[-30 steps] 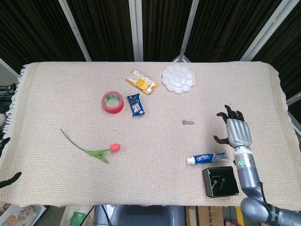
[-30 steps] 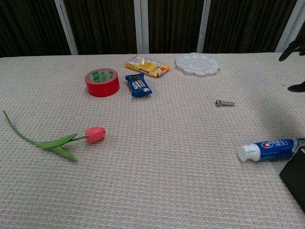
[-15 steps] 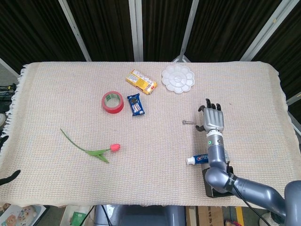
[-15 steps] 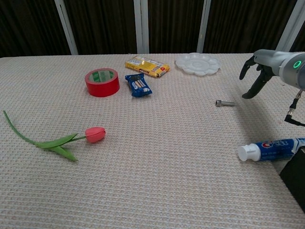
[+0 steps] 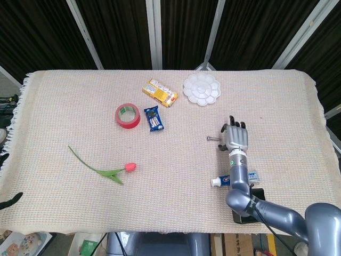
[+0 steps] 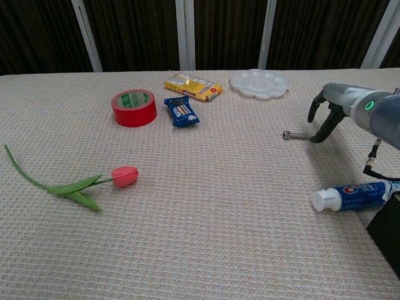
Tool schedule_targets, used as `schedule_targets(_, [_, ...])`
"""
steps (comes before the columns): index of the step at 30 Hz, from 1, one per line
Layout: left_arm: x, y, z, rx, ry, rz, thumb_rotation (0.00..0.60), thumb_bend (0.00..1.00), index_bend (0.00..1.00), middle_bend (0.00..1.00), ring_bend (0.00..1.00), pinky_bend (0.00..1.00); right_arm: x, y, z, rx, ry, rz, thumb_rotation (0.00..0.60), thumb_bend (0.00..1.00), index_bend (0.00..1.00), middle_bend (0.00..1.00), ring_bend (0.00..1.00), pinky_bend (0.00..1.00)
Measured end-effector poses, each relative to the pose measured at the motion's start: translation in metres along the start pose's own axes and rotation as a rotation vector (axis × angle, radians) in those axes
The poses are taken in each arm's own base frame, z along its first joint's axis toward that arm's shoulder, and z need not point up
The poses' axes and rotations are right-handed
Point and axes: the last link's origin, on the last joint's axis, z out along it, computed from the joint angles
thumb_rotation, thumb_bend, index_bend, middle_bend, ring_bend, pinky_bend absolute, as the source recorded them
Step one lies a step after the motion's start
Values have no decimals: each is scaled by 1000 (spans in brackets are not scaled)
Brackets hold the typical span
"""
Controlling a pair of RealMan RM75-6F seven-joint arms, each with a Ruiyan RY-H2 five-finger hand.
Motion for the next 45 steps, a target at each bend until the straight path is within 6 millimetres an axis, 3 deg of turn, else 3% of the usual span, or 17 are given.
schedule_targets(18, [1, -2, 1, 5, 2, -8, 600, 241, 117, 0, 0, 0, -12, -12, 9, -6, 12, -12, 600, 224, 502, 94, 174, 113])
schedule_targets(27, [1, -2, 1, 6, 2, -5, 600, 241, 119, 0, 0, 0, -14, -9, 13, -23, 15, -13, 600, 285, 548, 95, 179, 119])
schedule_targets(45, [0, -1, 2, 6, -2, -1, 600, 241, 123, 0, 0, 0, -20, -14, 15, -12, 2, -30, 600, 332, 554, 96, 181, 126])
